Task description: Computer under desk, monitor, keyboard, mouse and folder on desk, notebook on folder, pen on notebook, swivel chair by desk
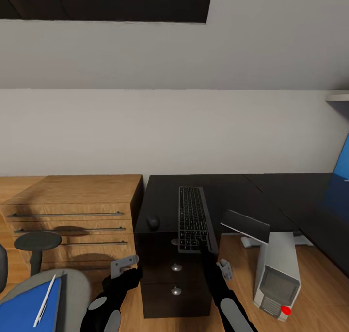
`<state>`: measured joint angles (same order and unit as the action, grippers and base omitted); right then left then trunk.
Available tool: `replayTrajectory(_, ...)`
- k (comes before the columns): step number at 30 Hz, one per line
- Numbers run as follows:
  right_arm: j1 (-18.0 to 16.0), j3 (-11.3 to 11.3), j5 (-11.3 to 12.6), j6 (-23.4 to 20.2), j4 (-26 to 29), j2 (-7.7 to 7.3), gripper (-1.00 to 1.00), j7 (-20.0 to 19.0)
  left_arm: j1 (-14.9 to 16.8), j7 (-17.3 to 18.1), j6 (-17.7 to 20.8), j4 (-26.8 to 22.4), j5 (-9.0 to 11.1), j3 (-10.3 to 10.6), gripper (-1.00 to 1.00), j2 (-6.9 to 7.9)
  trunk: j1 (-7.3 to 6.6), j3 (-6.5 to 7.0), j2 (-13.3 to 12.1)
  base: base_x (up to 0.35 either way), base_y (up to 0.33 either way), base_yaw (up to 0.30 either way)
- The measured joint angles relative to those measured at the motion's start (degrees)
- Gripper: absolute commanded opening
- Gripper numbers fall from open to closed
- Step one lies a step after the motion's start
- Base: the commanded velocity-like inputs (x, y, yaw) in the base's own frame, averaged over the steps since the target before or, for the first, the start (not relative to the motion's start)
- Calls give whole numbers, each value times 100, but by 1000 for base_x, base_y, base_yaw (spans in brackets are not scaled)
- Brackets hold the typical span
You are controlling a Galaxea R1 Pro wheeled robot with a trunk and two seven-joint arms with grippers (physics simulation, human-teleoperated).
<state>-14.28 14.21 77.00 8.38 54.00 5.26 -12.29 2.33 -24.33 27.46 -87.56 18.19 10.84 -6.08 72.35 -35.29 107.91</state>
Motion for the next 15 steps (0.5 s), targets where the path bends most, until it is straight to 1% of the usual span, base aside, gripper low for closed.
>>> replayTrajectory(5, 0, 6, -4, 0, 1, 3, 100, 3, 0, 0, 0, 0, 1, -1, 100, 0, 0, 0, 0, 8, 0, 0)
replayTrajectory(6, 0, 7, -5, 2, 1, 4, -100, 4, 0, 0, 0, 0, 1, 1, 100, 0, 0, 0, 0, 2, 0, 0)
replayTrajectory(11, -2, 17, -47, 15, 7, 12, -100, 2, 0, 0, 1, 0, 1, -1, 100, 0, 0, 1, 0, 1, 0, 0)
replayTrajectory(15, -1, 16, -21, 12, 4, 13, -100, -5, 0, 0, 1, 0, 1, -2, 100, 0, 0, 0, 0, 0, 0, 0)
